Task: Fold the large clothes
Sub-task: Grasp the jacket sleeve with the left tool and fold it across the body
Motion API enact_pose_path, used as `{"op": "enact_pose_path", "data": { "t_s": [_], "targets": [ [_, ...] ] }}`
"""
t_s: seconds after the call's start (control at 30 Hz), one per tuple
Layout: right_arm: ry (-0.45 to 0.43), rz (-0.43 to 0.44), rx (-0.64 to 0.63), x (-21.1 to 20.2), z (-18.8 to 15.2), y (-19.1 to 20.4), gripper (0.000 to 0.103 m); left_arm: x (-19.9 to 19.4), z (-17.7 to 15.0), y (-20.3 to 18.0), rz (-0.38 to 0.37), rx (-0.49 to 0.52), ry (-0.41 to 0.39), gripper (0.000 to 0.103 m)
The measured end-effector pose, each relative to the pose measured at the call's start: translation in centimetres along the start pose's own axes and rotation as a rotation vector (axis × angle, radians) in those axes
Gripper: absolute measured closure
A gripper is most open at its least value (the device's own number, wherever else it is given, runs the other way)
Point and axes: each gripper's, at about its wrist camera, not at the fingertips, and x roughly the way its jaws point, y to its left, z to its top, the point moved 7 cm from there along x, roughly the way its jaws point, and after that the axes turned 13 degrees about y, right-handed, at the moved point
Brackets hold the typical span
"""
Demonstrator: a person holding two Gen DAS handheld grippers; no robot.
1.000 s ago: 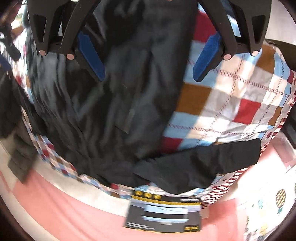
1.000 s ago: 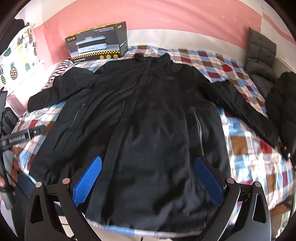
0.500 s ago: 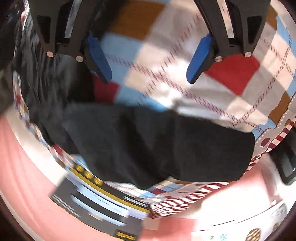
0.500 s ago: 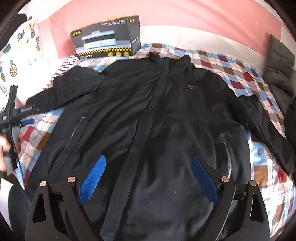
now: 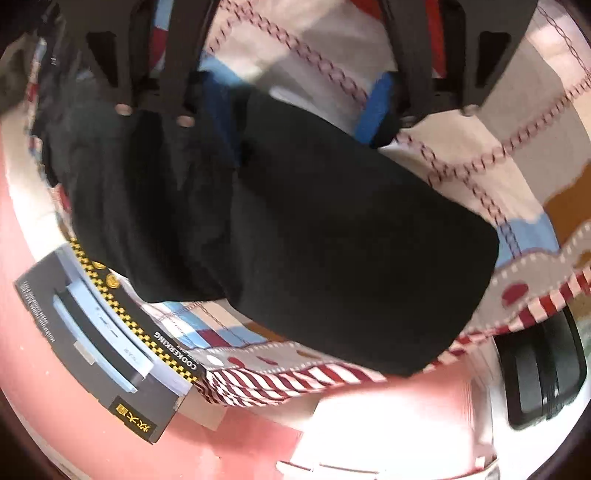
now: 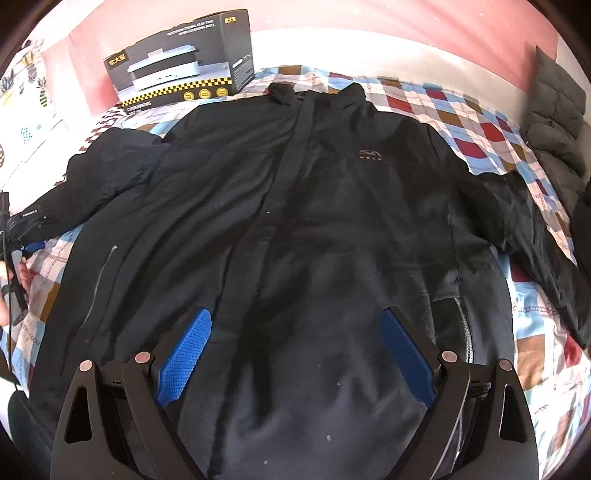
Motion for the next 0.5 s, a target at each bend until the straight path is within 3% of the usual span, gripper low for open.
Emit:
{"op": "enact_pose_path", "data": {
  "t_s": [0.03,0.1,0.2,0.3,0.5],
  "targets": [
    [-0.004,-0.004,0.002,0.0,0.0,-0.1,0.015,0.2,0.3,-0.2,0.009,0.002,0.0,0.054],
    [-0.011,-0.01,0.002,-0.1,0.0,-0.3,0.025,0.1,0.9,-0.8,0.01,0.019,0.002,0.078],
    [-0.013,0.004,0.014,-0.3,-0.1,-0.7,0.033,-1.3,1.3,-2.0,0.022,0.059,-0.023,0.09],
    [-0.012,0.015,0.035,-0.4,-0.3,-1.3,0.035,-4.7,1.6,-4.5,-0.012,0.12,-0.077,0.092],
    [0.031,0.122,0.076,-0.3,-1.2,-2.3,0.035,-13.6,1.5,-13.6,-0.111,0.35,-0.223,0.094]
  ]
}}
